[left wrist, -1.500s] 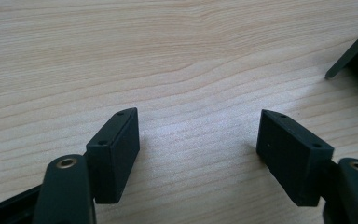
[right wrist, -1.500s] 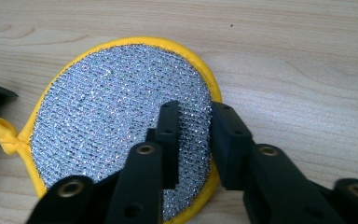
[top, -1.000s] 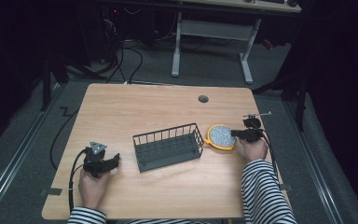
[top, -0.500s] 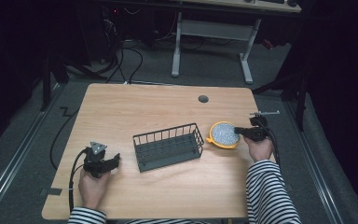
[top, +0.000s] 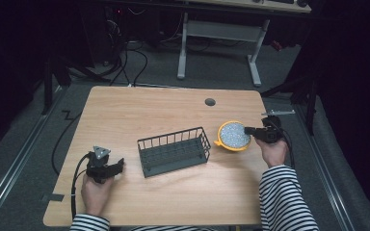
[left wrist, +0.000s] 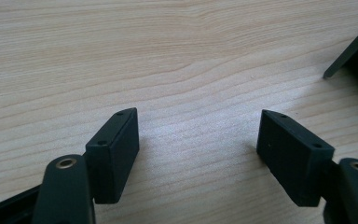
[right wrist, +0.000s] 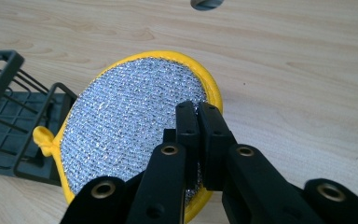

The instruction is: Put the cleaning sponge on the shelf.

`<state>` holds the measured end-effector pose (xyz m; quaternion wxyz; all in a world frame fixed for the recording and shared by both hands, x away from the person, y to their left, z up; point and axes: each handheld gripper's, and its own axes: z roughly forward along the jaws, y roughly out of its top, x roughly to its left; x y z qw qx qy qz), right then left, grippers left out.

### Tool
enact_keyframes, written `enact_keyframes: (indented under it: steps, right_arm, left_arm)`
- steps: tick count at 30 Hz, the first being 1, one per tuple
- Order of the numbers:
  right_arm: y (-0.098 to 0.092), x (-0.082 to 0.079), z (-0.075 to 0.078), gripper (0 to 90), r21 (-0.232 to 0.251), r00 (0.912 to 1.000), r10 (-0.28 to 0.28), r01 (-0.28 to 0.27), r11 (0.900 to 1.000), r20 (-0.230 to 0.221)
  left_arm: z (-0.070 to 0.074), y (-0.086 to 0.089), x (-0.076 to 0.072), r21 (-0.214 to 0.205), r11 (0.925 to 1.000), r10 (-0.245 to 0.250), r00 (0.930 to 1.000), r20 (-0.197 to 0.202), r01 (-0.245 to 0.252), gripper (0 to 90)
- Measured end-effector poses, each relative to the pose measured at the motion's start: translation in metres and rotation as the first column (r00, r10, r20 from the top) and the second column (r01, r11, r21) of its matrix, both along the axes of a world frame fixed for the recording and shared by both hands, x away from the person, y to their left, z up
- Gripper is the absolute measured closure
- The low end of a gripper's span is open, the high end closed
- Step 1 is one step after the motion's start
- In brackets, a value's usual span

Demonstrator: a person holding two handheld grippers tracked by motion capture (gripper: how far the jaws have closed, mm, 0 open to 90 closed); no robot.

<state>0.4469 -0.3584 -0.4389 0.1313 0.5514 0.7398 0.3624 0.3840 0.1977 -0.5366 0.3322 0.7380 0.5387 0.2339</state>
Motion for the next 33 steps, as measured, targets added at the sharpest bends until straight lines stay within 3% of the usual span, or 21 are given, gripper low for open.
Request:
enact_keyframes:
  steps: [4,5,10,16,24,33]
  right_arm:
    - [0.004,-0.002,0.012,88.3,-0.005,0.9995,0.024,-0.024,0.9997,0.023]
    - [0.005,-0.003,0.016,88.3,0.046,0.9989,0.035,-0.036,0.9983,0.031]
    - [0.013,-0.004,0.031,88.4,0.068,0.9952,0.074,-0.078,0.9946,0.065]
    - [0.027,-0.003,0.045,88.3,0.054,0.9894,0.113,-0.119,0.9915,0.091]
    - [0.05,-0.002,0.066,88.3,0.05,0.9742,0.186,-0.194,0.9797,0.128]
    - [0.076,0.003,0.07,88.3,0.051,0.9619,0.24,-0.249,0.9673,0.131]
  left_arm:
    - [0.0,0.0,0.0,0.0,1.0,-0.001,1.0,0.0,0.001,30.1]
    - [0.0,0.0,0.0,0.0,1.0,-0.001,1.0,-0.001,0.001,30.1]
    - [0.0,0.0,0.0,0.0,1.0,-0.003,1.0,-0.002,0.003,30.2]
    - [0.0,0.0,0.0,0.0,1.0,-0.003,1.0,-0.002,0.003,30.2]
    - [0.0,0.0,0.0,0.0,1.0,-0.003,1.0,-0.002,0.003,30.1]
    - [0.0,0.0,0.0,0.0,1.0,-0.004,1.0,-0.002,0.004,30.1]
